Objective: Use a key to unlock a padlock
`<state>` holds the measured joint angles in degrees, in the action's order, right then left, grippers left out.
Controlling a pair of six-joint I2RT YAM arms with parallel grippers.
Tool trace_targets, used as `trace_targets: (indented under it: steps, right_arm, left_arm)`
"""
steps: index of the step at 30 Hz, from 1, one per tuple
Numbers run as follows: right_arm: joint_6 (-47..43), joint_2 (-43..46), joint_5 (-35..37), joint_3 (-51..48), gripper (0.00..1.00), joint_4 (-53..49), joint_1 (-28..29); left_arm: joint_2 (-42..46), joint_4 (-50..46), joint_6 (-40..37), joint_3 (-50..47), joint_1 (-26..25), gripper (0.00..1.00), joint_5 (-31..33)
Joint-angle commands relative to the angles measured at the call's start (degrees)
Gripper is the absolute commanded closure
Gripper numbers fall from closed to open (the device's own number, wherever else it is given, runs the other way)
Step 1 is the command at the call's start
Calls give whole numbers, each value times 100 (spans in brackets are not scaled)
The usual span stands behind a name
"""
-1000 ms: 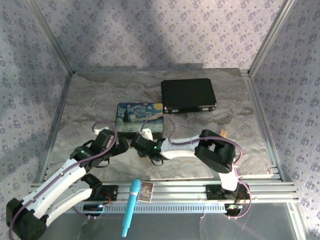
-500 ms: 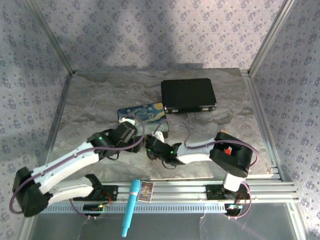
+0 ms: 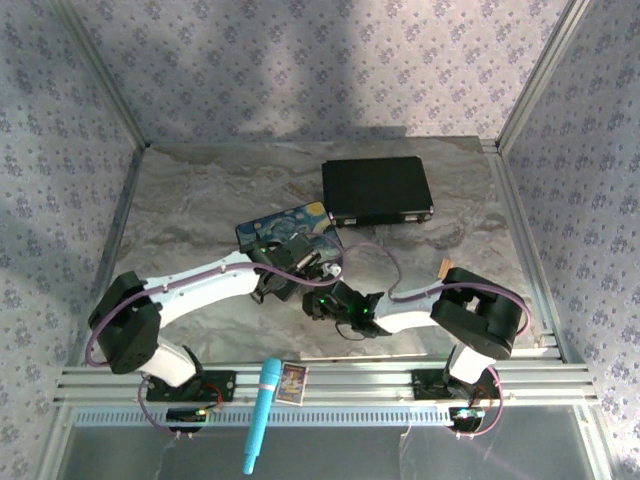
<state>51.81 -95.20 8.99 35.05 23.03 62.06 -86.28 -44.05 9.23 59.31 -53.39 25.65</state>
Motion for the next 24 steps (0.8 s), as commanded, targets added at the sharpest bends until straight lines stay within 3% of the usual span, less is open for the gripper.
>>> trace_targets:
  steps: [1, 6, 12, 24]
  right_arm:
    - [484, -260, 97, -210, 80, 306, -72]
    - [535, -253, 232, -96, 81, 204, -3]
    - [1246, -672, 296, -56, 82, 769, -12]
    - [1742, -899, 934, -424, 86, 2100, 17]
  left_arm:
    - [-137, -219, -324, 28, 146, 33, 179]
    - [-345, 28, -622, -107, 160, 43, 48]
    - [-729, -299, -597, -100, 149, 58, 167]
    - [-924, -32, -915, -306, 13, 71, 116]
